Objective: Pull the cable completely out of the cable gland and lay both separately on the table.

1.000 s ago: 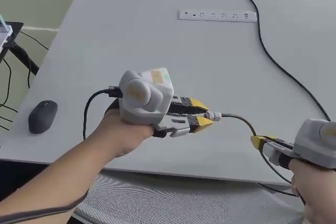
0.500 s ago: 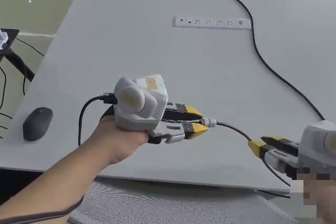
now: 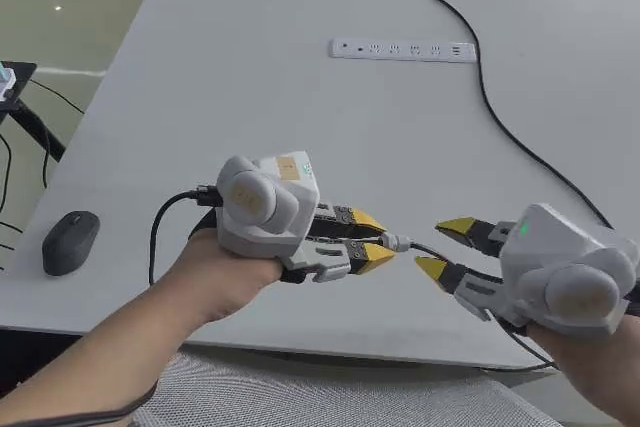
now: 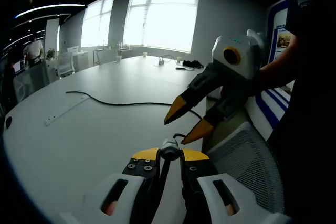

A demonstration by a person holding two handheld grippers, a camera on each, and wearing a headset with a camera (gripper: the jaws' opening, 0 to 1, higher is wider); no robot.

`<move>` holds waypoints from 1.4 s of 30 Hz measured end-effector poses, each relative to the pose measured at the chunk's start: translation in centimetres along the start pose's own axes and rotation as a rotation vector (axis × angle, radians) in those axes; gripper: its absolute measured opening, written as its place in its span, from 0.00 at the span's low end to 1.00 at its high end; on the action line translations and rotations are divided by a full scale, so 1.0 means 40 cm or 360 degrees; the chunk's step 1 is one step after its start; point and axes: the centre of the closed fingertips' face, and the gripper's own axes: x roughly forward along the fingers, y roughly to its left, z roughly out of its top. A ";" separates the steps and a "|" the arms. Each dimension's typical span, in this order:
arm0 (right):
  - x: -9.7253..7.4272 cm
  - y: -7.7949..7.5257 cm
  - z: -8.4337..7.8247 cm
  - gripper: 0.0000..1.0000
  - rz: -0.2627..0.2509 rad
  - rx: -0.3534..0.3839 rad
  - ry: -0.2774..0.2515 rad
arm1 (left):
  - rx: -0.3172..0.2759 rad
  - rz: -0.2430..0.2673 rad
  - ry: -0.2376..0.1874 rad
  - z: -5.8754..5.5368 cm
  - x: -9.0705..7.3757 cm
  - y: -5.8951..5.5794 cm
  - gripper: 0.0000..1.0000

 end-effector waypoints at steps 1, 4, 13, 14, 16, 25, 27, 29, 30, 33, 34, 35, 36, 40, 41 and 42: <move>0.005 0.006 -0.001 0.19 0.0007 -0.0027 0.0007 | 0.0000 0.0001 -0.0001 0.000 0.000 0.000 0.15; 0.016 0.011 0.001 0.10 -0.0015 -0.0097 0.0015 | -0.0001 0.0000 0.0000 0.000 0.003 -0.001 0.15; 0.024 0.003 -0.005 0.01 -0.0019 -0.0116 0.0045 | 0.0007 -0.0013 -0.0005 0.003 0.008 -0.003 0.15; 0.023 0.001 -0.005 0.01 -0.0018 -0.0087 0.0036 | 0.0006 -0.0011 -0.0006 0.003 0.008 -0.003 0.15; 0.022 0.001 -0.004 0.01 -0.0016 -0.0053 0.0032 | 0.0003 -0.0010 -0.0009 0.003 0.008 -0.002 0.15; 0.024 -0.003 -0.011 0.01 -0.0036 0.0011 0.0022 | -0.0006 -0.0013 -0.0009 0.002 0.011 0.000 0.15; 0.024 -0.007 -0.015 0.01 -0.0044 0.0025 0.0022 | -0.0004 -0.0012 -0.0010 0.003 0.011 0.001 0.15; 0.024 -0.011 -0.020 0.01 -0.0047 0.0059 0.0023 | -0.0005 -0.0013 -0.0010 0.003 0.012 0.002 0.15; 0.024 -0.012 -0.021 0.01 -0.0050 0.0069 0.0020 | -0.0004 -0.0012 -0.0011 0.004 0.012 0.003 0.15; 0.023 -0.017 -0.026 0.01 -0.0057 0.0111 0.0018 | -0.0001 -0.0013 -0.0017 0.008 0.012 0.003 0.15; 0.023 -0.018 -0.027 0.01 -0.0058 0.0113 0.0015 | -0.0006 -0.0013 -0.0018 0.008 0.012 0.004 0.15; 0.024 -0.020 -0.030 0.01 -0.0062 0.0118 0.0021 | -0.0009 -0.0013 -0.0018 0.008 0.012 0.005 0.15; 0.024 -0.020 -0.031 0.00 -0.0064 0.0121 0.0023 | -0.0009 -0.0013 -0.0020 0.008 0.012 0.006 0.15; 0.026 -0.030 -0.053 0.00 -0.0074 0.0206 0.0044 | -0.0010 -0.0008 -0.0017 0.007 0.012 0.009 0.15; 0.025 -0.035 -0.060 0.00 -0.0081 0.0231 0.0047 | -0.0011 -0.0006 -0.0021 0.007 0.011 0.011 0.15; 0.025 -0.037 -0.066 0.00 -0.0084 0.0253 0.0053 | -0.0013 -0.0006 -0.0022 0.008 0.011 0.011 0.15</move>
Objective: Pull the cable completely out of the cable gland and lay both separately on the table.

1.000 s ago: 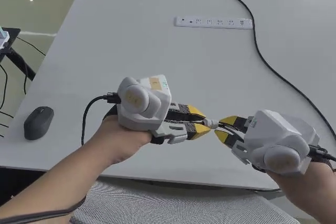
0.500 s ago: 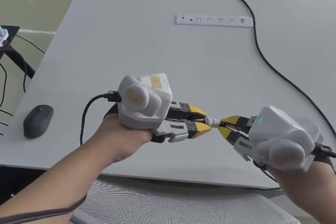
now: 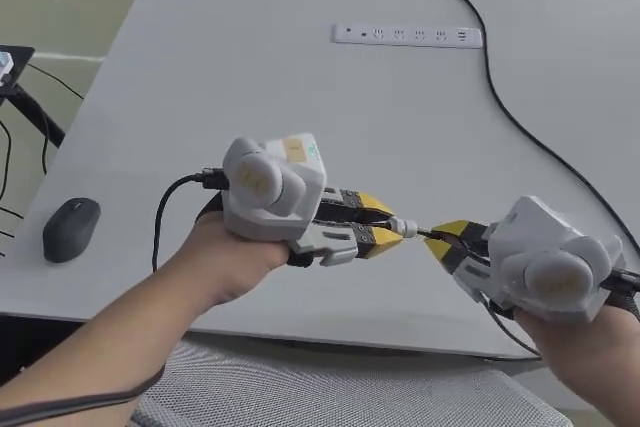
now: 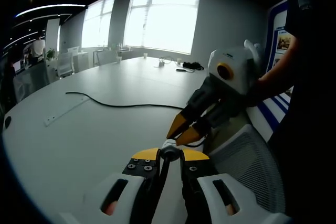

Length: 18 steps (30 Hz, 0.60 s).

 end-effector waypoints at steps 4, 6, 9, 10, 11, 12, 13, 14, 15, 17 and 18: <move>0.000 -0.016 -0.023 0.00 -0.0008 0.0100 0.0017 | -0.0004 0.0003 -0.0005 0.002 -0.001 0.005 0.15; 0.002 -0.022 -0.031 0.00 -0.0008 0.0153 0.0012 | -0.0004 0.0004 -0.0004 0.002 0.000 0.005 0.15; 0.005 -0.028 -0.045 0.00 -0.0006 0.0261 0.0025 | -0.0004 0.0006 -0.0006 0.003 0.001 0.008 0.15; 0.007 -0.032 -0.048 0.00 -0.0007 0.0294 0.0022 | -0.0006 0.0007 -0.0006 0.004 0.001 0.009 0.15; 0.009 -0.034 -0.052 0.00 -0.0007 0.0322 0.0026 | -0.0007 0.0007 -0.0006 0.004 0.002 0.009 0.15; 0.010 -0.037 -0.058 0.00 -0.0011 0.0353 0.0033 | -0.0007 0.0008 -0.0006 0.004 0.002 0.010 0.15; 0.012 -0.039 -0.063 0.00 -0.0014 0.0383 0.0040 | -0.0006 0.0010 -0.0006 0.004 0.002 0.012 0.15; 0.014 -0.044 -0.071 0.00 -0.0021 0.0424 0.0049 | -0.0007 0.0010 -0.0006 0.004 0.002 0.013 0.15; 0.015 -0.048 -0.076 0.01 -0.0027 0.0457 0.0051 | -0.0009 0.0011 -0.0008 0.005 0.002 0.015 0.15; 0.016 -0.055 -0.091 0.01 -0.0035 0.0533 0.0067 | -0.0010 0.0014 -0.0010 0.006 0.001 0.018 0.15; 0.016 -0.058 -0.098 0.01 -0.0039 0.0556 0.0072 | -0.0012 0.0014 -0.0010 0.006 0.001 0.019 0.15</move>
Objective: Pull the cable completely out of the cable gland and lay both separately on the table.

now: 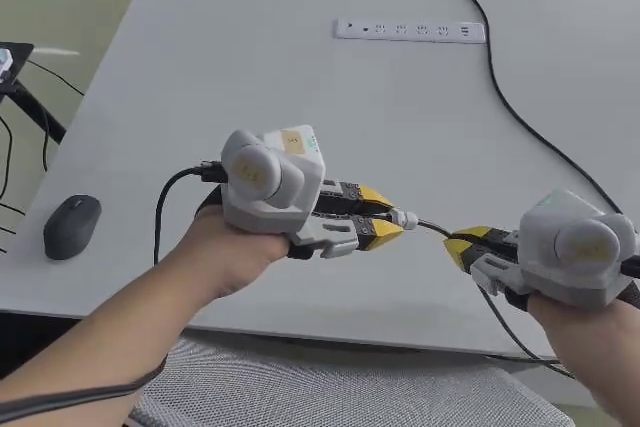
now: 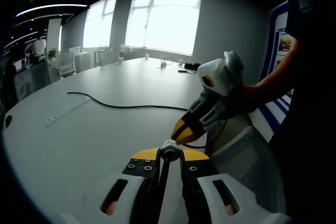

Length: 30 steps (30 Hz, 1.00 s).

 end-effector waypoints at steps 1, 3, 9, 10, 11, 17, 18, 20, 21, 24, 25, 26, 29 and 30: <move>0.000 -0.006 -0.005 0.01 -0.0002 0.0041 0.0003 | -0.0002 0.0000 -0.0002 0.001 0.000 0.000 0.15; 0.000 -0.016 -0.016 0.01 -0.0013 0.0096 0.0016 | -0.0009 0.0002 -0.0010 0.004 -0.001 0.001 0.15; 0.006 -0.028 -0.054 0.01 -0.0007 0.0354 0.0070 | -0.0011 0.0010 -0.0022 0.010 -0.005 0.003 0.15; 0.009 -0.033 -0.062 0.01 -0.0005 0.0393 0.0078 | -0.0013 0.0012 -0.0024 0.010 -0.005 0.004 0.15; 0.010 -0.037 -0.067 0.01 -0.0010 0.0426 0.0082 | -0.0013 0.0014 -0.0026 0.010 -0.005 0.005 0.15; 0.018 -0.046 -0.103 0.01 -0.0008 0.0693 0.0126 | -0.0014 0.0018 -0.0023 0.007 -0.004 0.007 0.15; 0.018 -0.047 -0.106 0.01 -0.0013 0.0703 0.0132 | -0.0013 0.0018 -0.0022 0.007 -0.004 0.007 0.15; 0.019 -0.041 -0.112 0.01 -0.0008 0.0716 0.0153 | -0.0015 0.0018 -0.0022 0.006 -0.004 0.006 0.15; 0.018 -0.039 -0.111 0.01 -0.0009 0.0716 0.0151 | -0.0014 0.0017 -0.0022 0.005 -0.004 0.006 0.15; 0.017 -0.036 -0.109 0.01 -0.0013 0.0695 0.0151 | -0.0014 0.0018 -0.0018 0.004 -0.004 0.008 0.15; 0.016 -0.034 -0.108 0.01 -0.0014 0.0673 0.0150 | -0.0016 0.0019 -0.0017 0.004 -0.005 0.009 0.15; 0.015 -0.032 -0.107 0.01 -0.0011 0.0659 0.0145 | -0.0015 0.0020 -0.0017 0.004 -0.005 0.009 0.15; 0.014 -0.035 -0.106 0.01 -0.0003 0.0615 0.0139 | -0.0016 0.0022 -0.0023 0.008 -0.005 0.010 0.15; 0.014 -0.036 -0.105 0.01 -0.0001 0.0604 0.0137 | -0.0017 0.0023 -0.0024 0.008 -0.005 0.010 0.15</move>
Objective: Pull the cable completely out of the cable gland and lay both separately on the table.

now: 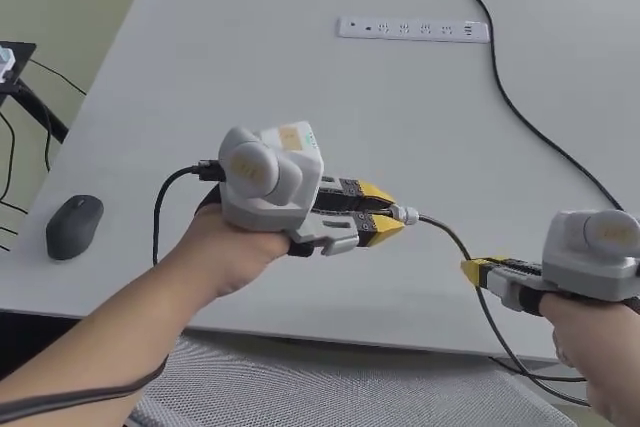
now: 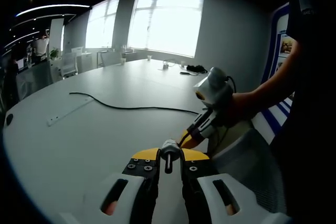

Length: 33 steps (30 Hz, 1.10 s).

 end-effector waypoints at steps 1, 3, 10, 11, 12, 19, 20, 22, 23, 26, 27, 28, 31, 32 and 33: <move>-0.001 0.000 0.000 0.01 0.0004 -0.0010 -0.0001 | -0.0004 0.0000 -0.0001 0.001 0.000 0.000 0.15; -0.005 0.002 0.001 0.02 0.0006 -0.0031 -0.0001 | -0.0005 -0.0002 -0.0002 0.002 0.000 -0.001 0.15; -0.005 0.001 0.004 0.02 0.0001 -0.0093 0.0008 | -0.0011 -0.0005 0.0005 0.003 -0.001 -0.001 0.15; -0.005 0.001 0.003 0.02 0.0000 -0.0098 0.0011 | -0.0011 -0.0005 0.0007 0.002 -0.001 0.000 0.15; -0.004 0.002 0.002 0.03 -0.0001 -0.0114 0.0014 | -0.0008 -0.0002 0.0007 0.002 -0.002 0.001 0.15; -0.016 0.006 0.011 0.15 0.0006 -0.0227 -0.0015 | -0.0017 -0.0002 0.0033 -0.007 -0.004 0.008 0.15; -0.020 0.011 0.017 0.17 0.0015 -0.0268 -0.0019 | -0.0011 -0.0002 0.0034 -0.008 -0.005 0.008 0.15; -0.031 0.024 0.041 0.20 0.0024 -0.0416 -0.0063 | -0.0015 -0.0010 0.0033 -0.008 -0.006 0.005 0.15; -0.034 0.032 0.047 0.22 0.0032 -0.0457 -0.0077 | -0.0014 -0.0011 0.0036 -0.009 -0.007 0.004 0.15; -0.050 0.086 0.095 0.25 0.0086 -0.0734 -0.0181 | -0.0018 -0.0009 0.0035 -0.010 -0.006 0.003 0.15; -0.054 0.101 0.102 0.25 0.0095 -0.0775 -0.0184 | -0.0019 -0.0010 0.0035 -0.011 -0.006 0.002 0.15; -0.058 0.125 0.117 0.25 0.0117 -0.0839 -0.0206 | -0.0019 -0.0010 0.0035 -0.010 -0.005 0.002 0.15; -0.057 0.161 0.142 0.26 0.0131 -0.1039 -0.0223 | -0.0020 -0.0011 0.0030 -0.007 -0.005 0.002 0.15; -0.056 0.173 0.146 0.26 0.0134 -0.1104 -0.0222 | -0.0022 -0.0011 0.0029 -0.006 -0.005 0.003 0.15; -0.054 0.194 0.152 0.27 0.0158 -0.1185 -0.0233 | -0.0026 -0.0012 0.0029 -0.006 -0.005 0.003 0.15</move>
